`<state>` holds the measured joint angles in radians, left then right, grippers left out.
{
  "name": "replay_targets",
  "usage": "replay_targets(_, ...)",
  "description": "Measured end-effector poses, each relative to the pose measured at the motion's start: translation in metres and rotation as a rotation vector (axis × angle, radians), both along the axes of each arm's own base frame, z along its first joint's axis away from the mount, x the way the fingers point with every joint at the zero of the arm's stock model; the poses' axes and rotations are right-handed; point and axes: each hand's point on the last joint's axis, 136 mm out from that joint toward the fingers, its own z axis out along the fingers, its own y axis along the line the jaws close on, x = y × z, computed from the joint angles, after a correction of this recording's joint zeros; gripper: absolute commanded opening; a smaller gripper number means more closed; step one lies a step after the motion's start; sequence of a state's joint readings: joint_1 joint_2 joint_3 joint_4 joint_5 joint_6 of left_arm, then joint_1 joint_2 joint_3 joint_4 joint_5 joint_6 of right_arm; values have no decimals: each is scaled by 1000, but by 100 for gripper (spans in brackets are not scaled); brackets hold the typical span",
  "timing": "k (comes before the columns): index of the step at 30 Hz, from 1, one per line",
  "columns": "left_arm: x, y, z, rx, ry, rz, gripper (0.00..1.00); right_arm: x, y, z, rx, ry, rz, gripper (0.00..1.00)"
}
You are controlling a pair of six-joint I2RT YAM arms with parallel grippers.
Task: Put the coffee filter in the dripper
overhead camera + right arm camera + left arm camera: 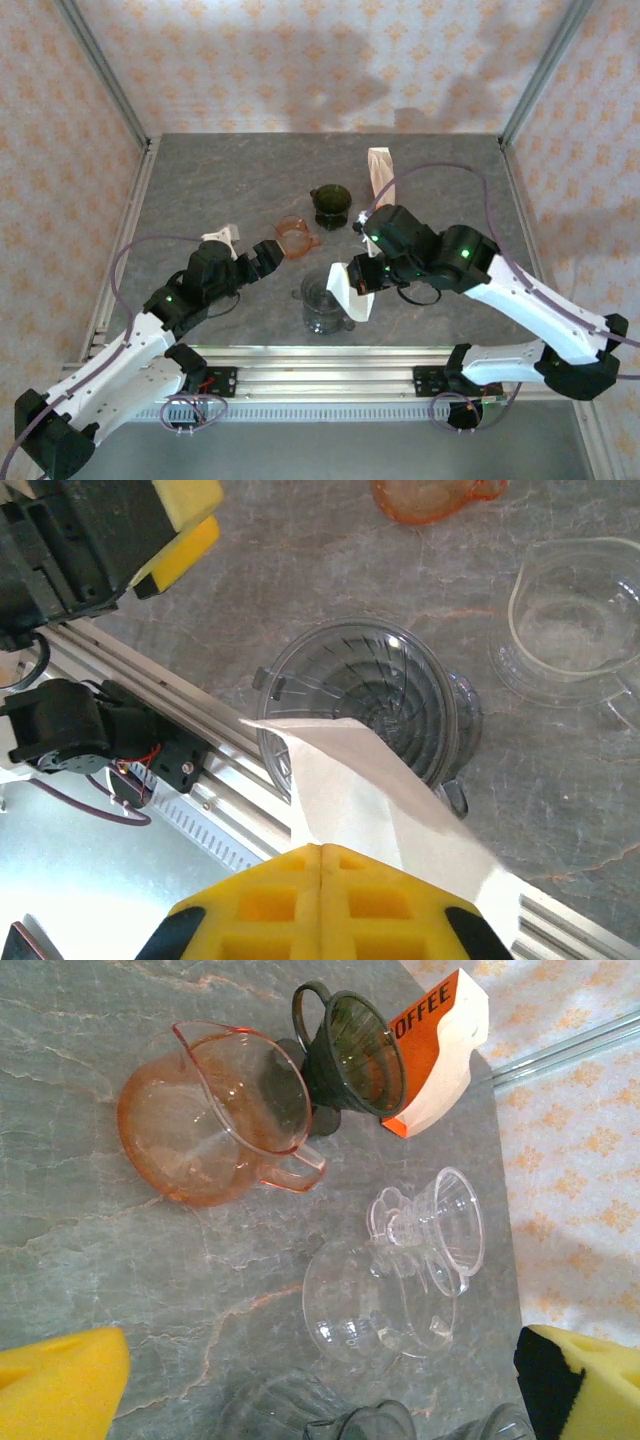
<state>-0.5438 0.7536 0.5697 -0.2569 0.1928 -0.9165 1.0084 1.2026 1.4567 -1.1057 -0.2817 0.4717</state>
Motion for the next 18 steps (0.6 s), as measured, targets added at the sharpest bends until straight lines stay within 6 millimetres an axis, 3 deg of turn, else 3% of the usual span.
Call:
replay_targets(8,-2,-2,1,-11,-5,-13,99,15,25,-16,-59,53,-18,0)
replay_targets(18,-2,-4,0,-19,-7,-23,99,26,42,-53,-156,114,-21,0)
